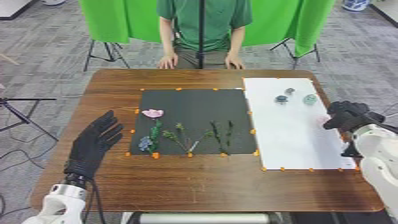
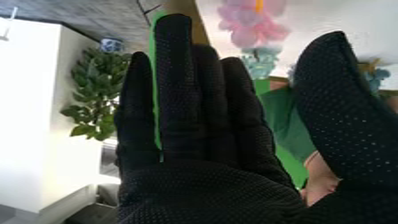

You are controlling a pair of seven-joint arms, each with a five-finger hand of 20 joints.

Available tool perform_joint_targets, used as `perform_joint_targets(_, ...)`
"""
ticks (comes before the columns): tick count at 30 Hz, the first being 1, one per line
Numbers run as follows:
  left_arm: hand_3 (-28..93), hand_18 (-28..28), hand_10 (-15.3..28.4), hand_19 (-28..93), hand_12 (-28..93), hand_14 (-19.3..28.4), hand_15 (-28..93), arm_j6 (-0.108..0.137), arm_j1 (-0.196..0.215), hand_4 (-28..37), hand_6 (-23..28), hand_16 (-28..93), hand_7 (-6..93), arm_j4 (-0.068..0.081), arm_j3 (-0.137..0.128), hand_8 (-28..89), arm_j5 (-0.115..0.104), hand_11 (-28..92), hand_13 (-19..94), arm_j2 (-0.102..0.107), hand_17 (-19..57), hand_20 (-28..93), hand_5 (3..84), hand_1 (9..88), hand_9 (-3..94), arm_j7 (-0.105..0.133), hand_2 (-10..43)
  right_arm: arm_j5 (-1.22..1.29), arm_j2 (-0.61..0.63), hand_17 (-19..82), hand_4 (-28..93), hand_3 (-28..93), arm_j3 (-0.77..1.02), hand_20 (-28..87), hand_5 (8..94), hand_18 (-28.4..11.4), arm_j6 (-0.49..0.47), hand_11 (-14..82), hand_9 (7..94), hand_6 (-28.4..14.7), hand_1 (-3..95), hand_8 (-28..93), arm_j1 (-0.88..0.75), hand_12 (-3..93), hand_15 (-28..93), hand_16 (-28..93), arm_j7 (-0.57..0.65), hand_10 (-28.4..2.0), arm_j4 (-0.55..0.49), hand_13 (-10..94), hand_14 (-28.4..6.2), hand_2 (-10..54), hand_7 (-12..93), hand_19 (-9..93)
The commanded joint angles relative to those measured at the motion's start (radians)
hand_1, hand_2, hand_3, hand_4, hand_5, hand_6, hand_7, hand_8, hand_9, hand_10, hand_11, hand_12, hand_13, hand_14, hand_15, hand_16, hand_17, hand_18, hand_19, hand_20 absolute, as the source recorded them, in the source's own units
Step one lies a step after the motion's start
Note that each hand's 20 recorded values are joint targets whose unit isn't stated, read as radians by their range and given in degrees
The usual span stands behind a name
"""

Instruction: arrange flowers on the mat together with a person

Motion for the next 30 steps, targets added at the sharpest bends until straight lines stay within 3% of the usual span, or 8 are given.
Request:
perform_joint_targets(1,70,21.5,11.5,44,13,14.0,23,-0.014,0.002,-28.3,4.2,-1,18.6,0.010,0.001,-10,0.004,24,22,-0.002,-9.5,4,31.1,24.5,22.0,-0.015,-1.9,-0.020,0.004,19,-28,84,-0.043,23,38.9,-14.6,-0.004,25.6,37.8,-6.1,33.2,-17,0.048,18.8,46,15,-0.002,-11.4,0.032,56,-5.8,-9.5,29,59)
perform_joint_targets(5,70,21.5,11.5,44,13,14.0,23,-0.016,-0.004,-28.3,4.2,-1,18.6,0.012,0.002,-10,0.005,24,22,-0.002,-9.5,4,31.0,24.5,22.0,-0.019,-1.9,-0.020,-0.001,19,-28,85,-0.051,23,37.9,-14.7,-0.029,24.9,36.1,-6.0,32.9,-16,0.057,18.8,47,14,0.007,-11.2,0.045,56,-5.8,-9.5,28,60)
perform_joint_targets(10,70,21.5,11.5,44,13,14.0,23,-0.015,-0.003,-28.3,4.3,-1,18.6,0.014,0.004,-10,0.003,24,22,-0.004,-9.5,4,31.1,24.4,21.9,-0.020,-1.8,-0.025,-0.003,21,-28,85,-0.064,23,42.0,-14.6,-0.045,33.9,43.9,-3.6,37.3,-18,0.067,20.5,49,13,-0.003,-11.0,0.061,62,-4.5,-9.5,34,62)
perform_joint_targets(14,70,21.5,11.5,44,13,14.1,23,-0.016,-0.001,-28.3,4.3,-1,18.6,0.014,0.004,-10,0.002,24,22,-0.004,-9.5,4,31.1,24.3,21.9,-0.018,-1.9,-0.022,-0.009,24,-28,79,-0.079,24,45.6,-14.1,-0.073,36.5,50.5,-1.7,45.2,-19,0.075,20.1,42,24,-0.014,-9.6,0.075,67,-1.8,-9.5,33,64)
perform_joint_targets(18,70,21.5,11.5,44,13,14.1,23,-0.014,-0.004,-28.3,4.3,-1,18.6,0.014,0.004,-10,0.002,24,22,-0.005,-9.5,4,31.1,24.4,21.9,-0.019,-1.9,-0.030,-0.008,27,-28,75,-0.091,25,50.3,-13.2,-0.011,30.0,59.3,0.0,49.9,-19,0.060,32.9,38,30,-0.032,-7.5,0.084,71,0.2,-9.5,35,65)
perform_joint_targets(21,70,21.5,11.5,44,13,14.1,23,-0.015,-0.007,-28.3,4.3,-1,18.5,0.015,0.006,-10,0.003,24,22,-0.006,-9.6,4,31.1,24.4,21.8,-0.022,-1.9,-0.031,-0.008,29,-28,73,-0.094,26,54.7,-13.4,0.048,23.6,68.0,0.4,52.2,-8,0.045,41.9,38,32,-0.047,-6.5,0.087,75,0.5,-9.5,44,66)
perform_joint_targets(25,70,21.5,11.4,44,13,14.1,23,-0.016,-0.005,-28.3,4.3,-1,18.6,0.016,0.006,-10,0.003,24,22,-0.008,-9.6,4,31.1,24.3,21.8,-0.020,-1.9,-0.046,-0.009,32,-28,72,-0.094,29,66.9,-13.7,0.107,21.5,80.5,1.9,53.6,-1,0.022,46.8,45,25,-0.076,-6.3,0.087,82,-1.8,-7.5,46,69)
perform_joint_targets(30,70,21.5,11.5,44,13,14.0,23,-0.010,0.003,-28.3,4.3,-1,18.4,0.011,0.005,-10,0.003,24,22,-0.010,-9.6,4,31.1,24.4,21.8,-0.017,-1.9,-0.031,-0.014,33,-28,74,-0.100,29,72.2,-14.1,0.175,21.4,84.2,2.0,53.4,0,0.009,47.8,49,23,-0.096,-6.1,0.065,84,-2.6,-8.0,44,71)
